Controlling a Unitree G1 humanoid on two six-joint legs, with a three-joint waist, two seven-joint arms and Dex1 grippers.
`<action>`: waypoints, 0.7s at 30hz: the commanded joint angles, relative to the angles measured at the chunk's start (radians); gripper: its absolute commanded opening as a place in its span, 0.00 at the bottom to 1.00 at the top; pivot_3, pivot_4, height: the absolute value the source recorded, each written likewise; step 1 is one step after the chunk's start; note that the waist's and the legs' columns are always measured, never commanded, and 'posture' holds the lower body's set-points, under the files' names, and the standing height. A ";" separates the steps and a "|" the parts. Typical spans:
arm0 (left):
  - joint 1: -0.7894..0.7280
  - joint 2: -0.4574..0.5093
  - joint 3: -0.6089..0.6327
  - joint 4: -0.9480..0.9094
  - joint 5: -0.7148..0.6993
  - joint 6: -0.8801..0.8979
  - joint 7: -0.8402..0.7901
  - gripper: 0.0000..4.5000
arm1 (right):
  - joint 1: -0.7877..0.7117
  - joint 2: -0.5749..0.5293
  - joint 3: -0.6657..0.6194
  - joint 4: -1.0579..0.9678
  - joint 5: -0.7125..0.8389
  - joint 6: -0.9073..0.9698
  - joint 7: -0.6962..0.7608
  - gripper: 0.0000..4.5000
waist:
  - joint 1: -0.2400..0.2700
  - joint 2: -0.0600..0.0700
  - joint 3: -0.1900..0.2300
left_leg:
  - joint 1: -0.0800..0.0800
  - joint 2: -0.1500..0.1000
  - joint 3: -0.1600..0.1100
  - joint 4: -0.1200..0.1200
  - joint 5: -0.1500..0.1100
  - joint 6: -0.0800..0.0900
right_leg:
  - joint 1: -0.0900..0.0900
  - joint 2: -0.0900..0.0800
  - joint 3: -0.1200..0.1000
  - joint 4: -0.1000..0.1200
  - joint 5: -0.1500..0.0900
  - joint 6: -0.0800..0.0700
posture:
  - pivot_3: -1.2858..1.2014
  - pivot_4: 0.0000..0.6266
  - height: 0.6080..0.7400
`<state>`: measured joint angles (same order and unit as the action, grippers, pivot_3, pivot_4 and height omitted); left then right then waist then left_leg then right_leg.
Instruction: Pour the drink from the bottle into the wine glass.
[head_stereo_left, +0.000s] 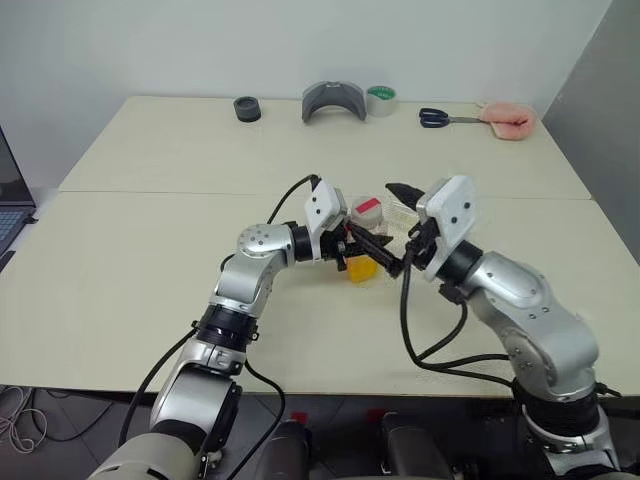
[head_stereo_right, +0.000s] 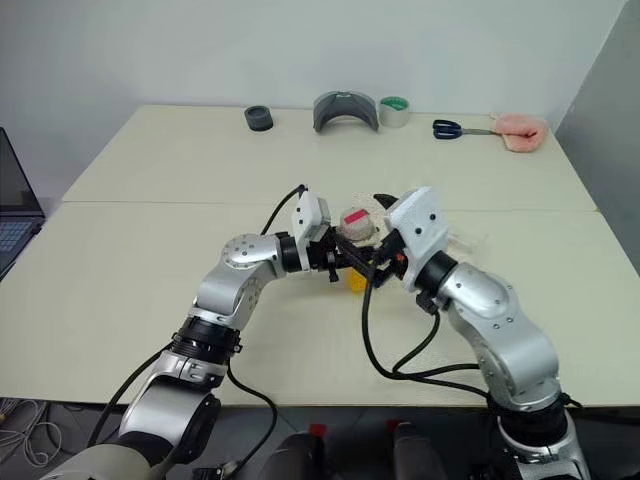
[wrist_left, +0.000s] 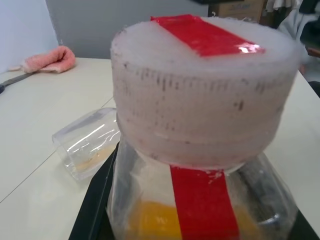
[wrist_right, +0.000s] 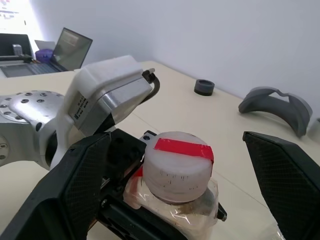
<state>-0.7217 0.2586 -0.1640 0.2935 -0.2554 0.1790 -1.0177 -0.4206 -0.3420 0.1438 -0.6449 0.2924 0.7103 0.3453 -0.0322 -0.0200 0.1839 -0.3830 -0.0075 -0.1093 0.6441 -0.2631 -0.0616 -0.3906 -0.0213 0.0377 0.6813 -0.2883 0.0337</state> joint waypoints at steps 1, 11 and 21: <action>-0.033 -0.008 0.002 -0.014 -0.002 -0.023 -0.006 0.39 | -0.024 0.013 0.006 -0.005 -0.023 -0.012 -0.020 1.00 | 0.000 0.000 0.000 | 0.000 0.000 0.000 0.000 0.000 0.000 | 0.000 0.000 0.000 0.000 0.000 0.000 | 0.52 0.24 1.00; -0.023 -0.005 -0.001 -0.022 -0.001 -0.028 -0.004 0.39 | -0.048 0.095 0.025 0.057 -0.064 -0.053 -0.065 1.00 | -0.002 0.000 0.000 | 0.000 0.000 0.000 0.000 0.000 0.000 | 0.000 0.001 0.000 0.000 0.000 0.000 | 0.52 0.24 1.00; -0.015 -0.001 -0.001 -0.031 -0.002 -0.027 -0.002 0.39 | -0.039 0.105 0.037 0.061 -0.066 -0.046 -0.044 0.40 | -0.002 0.000 0.000 | 0.000 0.000 0.000 0.000 0.000 0.000 | 0.000 0.001 0.000 0.000 0.000 0.000 | 0.52 0.24 1.00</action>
<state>-0.7215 0.2588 -0.1689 0.3043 -0.2541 0.1712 -1.0156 -0.4518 -0.2348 0.1883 -0.5620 0.2229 0.6821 0.2966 -0.0339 -0.0199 0.1839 -0.3827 -0.0071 -0.1096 0.6438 -0.2632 -0.0613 -0.3907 -0.0206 0.0374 0.6815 -0.2883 0.0336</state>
